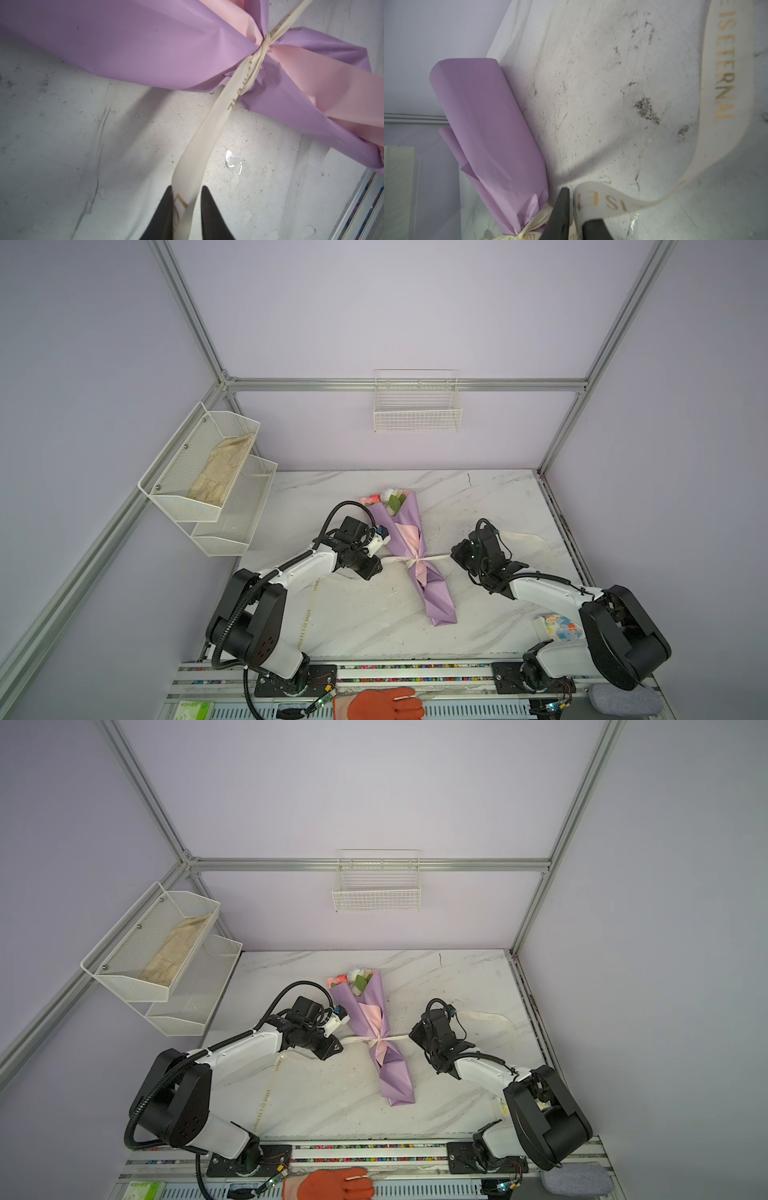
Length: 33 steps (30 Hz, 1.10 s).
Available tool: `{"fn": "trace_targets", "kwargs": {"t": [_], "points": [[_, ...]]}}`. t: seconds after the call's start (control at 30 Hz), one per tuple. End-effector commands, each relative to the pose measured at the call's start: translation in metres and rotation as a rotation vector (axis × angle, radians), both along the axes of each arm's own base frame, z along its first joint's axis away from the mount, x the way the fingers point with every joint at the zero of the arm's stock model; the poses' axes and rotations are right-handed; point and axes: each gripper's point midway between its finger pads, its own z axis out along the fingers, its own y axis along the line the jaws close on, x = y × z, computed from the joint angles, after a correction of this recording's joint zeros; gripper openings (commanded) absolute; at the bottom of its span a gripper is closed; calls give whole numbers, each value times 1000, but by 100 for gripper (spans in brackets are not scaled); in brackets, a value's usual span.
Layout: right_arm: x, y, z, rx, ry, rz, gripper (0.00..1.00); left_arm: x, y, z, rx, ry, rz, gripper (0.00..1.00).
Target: Tie the bouquet of fake flowers
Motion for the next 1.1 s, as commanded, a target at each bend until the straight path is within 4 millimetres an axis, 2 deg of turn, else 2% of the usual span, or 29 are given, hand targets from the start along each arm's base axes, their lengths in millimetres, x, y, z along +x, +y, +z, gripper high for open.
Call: {"fn": "trace_targets", "kwargs": {"t": [0.0,0.07,0.23,0.33,0.37,0.4,0.6,0.77,0.87,0.97,1.0,1.07], "points": [[5,5,19,4,-35,30,17,7,11,11,96,-58,-48,32],[5,6,20,4,-35,38,18,9,22,6,171,-54,-47,40],[4,8,20,7,-31,47,22,8,36,-8,277,-37,-89,47],[4,9,19,11,-25,53,25,11,38,-11,303,-45,-103,52],[3,9,17,10,-22,55,26,15,37,-11,304,-56,-101,61],[3,8,16,10,-20,55,26,17,35,-10,293,-59,-102,63],[2,8,14,13,-13,58,27,31,24,-17,257,-64,-78,63],[2,5,19,20,-24,47,28,31,15,-25,236,-36,-92,51],[1,0,22,19,-27,33,28,25,12,-28,239,-28,-117,34],[0,-14,21,5,-17,-1,31,22,11,-16,231,-49,-109,6],[0,-19,20,4,-13,-11,31,20,10,-12,217,-57,-109,2],[2,-33,19,0,-4,-35,33,18,4,7,167,-92,-100,0]]}}
